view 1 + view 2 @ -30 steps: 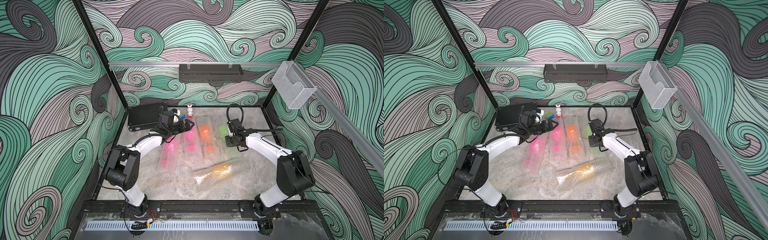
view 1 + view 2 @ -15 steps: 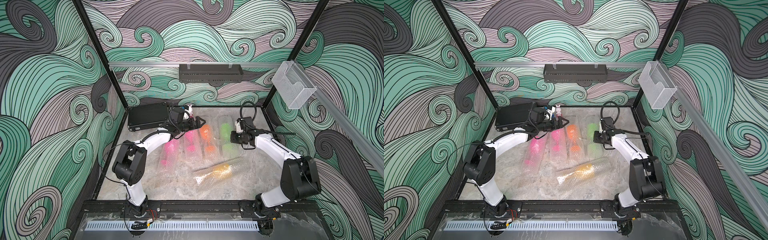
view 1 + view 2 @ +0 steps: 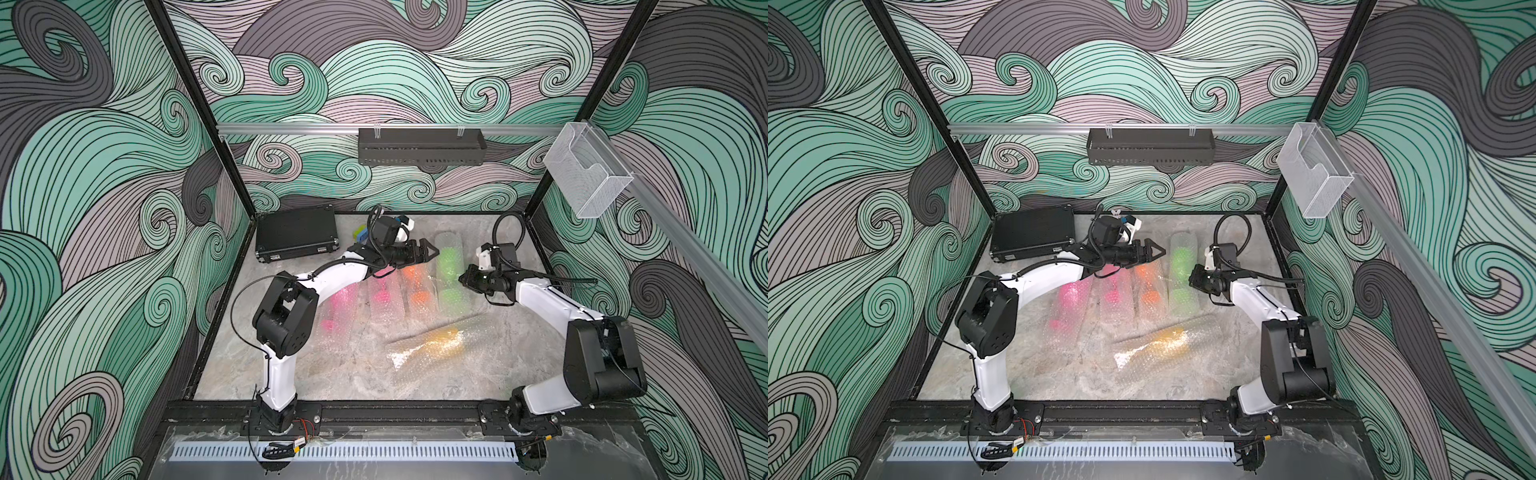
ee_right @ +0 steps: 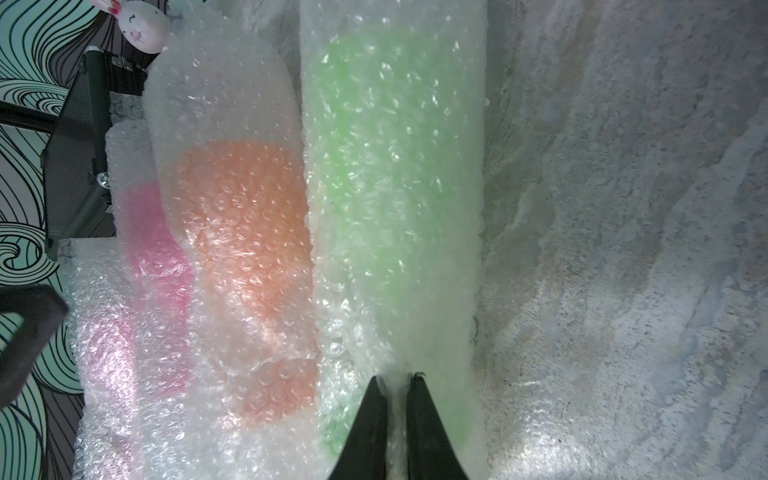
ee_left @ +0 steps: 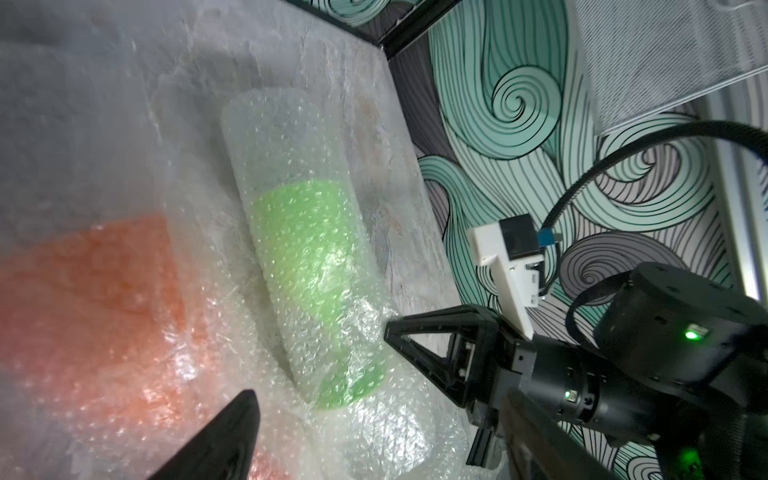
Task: Unpack wine glasses from bubble wrap
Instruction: Adjust the bubble wrap at the center of the board, then unwrap the bubble wrap at the center of the board.
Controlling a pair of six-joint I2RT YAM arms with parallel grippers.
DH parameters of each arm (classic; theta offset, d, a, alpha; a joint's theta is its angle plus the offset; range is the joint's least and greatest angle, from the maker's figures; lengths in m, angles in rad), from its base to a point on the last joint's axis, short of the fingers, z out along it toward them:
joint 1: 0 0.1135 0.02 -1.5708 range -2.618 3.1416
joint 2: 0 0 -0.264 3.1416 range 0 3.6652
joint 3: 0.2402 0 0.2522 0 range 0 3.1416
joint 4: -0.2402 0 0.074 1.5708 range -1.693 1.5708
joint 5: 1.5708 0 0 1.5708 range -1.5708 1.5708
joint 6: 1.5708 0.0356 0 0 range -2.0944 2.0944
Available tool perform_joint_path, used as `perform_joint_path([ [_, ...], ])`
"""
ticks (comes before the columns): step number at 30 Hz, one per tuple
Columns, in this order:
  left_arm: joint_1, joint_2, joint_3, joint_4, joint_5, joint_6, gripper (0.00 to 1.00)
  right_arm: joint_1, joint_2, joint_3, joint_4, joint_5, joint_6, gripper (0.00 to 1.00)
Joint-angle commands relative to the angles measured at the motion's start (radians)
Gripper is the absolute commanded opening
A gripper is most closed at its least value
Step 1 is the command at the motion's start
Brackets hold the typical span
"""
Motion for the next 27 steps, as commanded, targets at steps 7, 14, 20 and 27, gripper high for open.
perform_joint_path([
  [7, -0.068, 0.146, 0.17, -0.079, 0.121, -0.139, 0.76, -0.03, -0.016, -0.076, 0.104, -0.065, 0.051, 0.15],
  [14, -0.106, 0.242, 0.288, -0.197, 0.1, -0.141, 0.69, -0.053, -0.006, -0.094, 0.128, -0.094, 0.055, 0.15],
  [20, -0.116, 0.297, 0.351, -0.309, 0.031, -0.073, 0.68, -0.055, -0.015, -0.099, 0.138, -0.109, 0.054, 0.15],
  [27, -0.116, 0.342, 0.418, -0.454, -0.049, 0.01, 0.71, -0.055, -0.02, -0.109, 0.157, -0.122, 0.055, 0.16],
])
